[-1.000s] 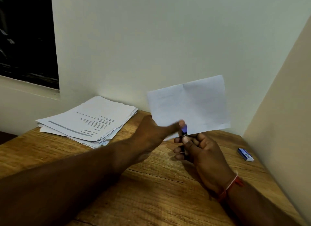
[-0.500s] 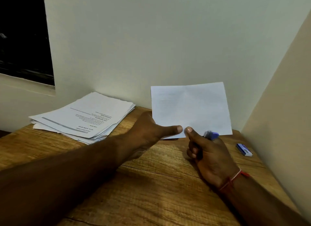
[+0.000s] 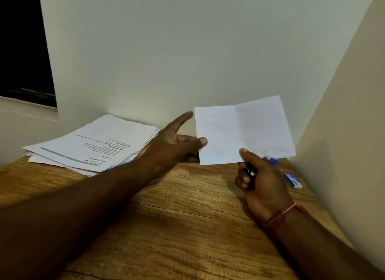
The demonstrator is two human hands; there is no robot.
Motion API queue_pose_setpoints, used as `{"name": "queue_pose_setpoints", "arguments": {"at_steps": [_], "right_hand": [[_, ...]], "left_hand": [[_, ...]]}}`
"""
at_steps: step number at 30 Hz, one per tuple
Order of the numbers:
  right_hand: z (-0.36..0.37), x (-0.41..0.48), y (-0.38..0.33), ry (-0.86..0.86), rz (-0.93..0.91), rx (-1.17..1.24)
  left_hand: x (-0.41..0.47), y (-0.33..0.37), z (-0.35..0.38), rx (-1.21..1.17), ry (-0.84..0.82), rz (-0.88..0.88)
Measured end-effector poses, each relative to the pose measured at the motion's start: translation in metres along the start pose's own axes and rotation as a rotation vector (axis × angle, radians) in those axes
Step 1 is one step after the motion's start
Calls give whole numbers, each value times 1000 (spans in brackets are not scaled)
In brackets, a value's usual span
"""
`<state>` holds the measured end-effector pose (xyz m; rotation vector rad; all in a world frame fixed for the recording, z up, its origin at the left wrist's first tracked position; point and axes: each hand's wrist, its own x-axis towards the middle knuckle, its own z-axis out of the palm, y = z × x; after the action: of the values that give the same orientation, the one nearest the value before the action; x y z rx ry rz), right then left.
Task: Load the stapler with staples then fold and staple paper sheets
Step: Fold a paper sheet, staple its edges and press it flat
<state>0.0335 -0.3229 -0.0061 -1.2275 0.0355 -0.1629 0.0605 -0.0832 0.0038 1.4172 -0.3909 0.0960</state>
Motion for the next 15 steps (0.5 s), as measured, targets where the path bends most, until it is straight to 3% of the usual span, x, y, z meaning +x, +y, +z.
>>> {"name": "queue_pose_setpoints", "arguments": {"at_steps": [6,15], "right_hand": [[-9,9,-5,15,101,136],[-9,10,0,-56,103,126]], "left_hand": [[1,4,-11,66,-237,58],[0,-11,-10,184,-212,66]]}}
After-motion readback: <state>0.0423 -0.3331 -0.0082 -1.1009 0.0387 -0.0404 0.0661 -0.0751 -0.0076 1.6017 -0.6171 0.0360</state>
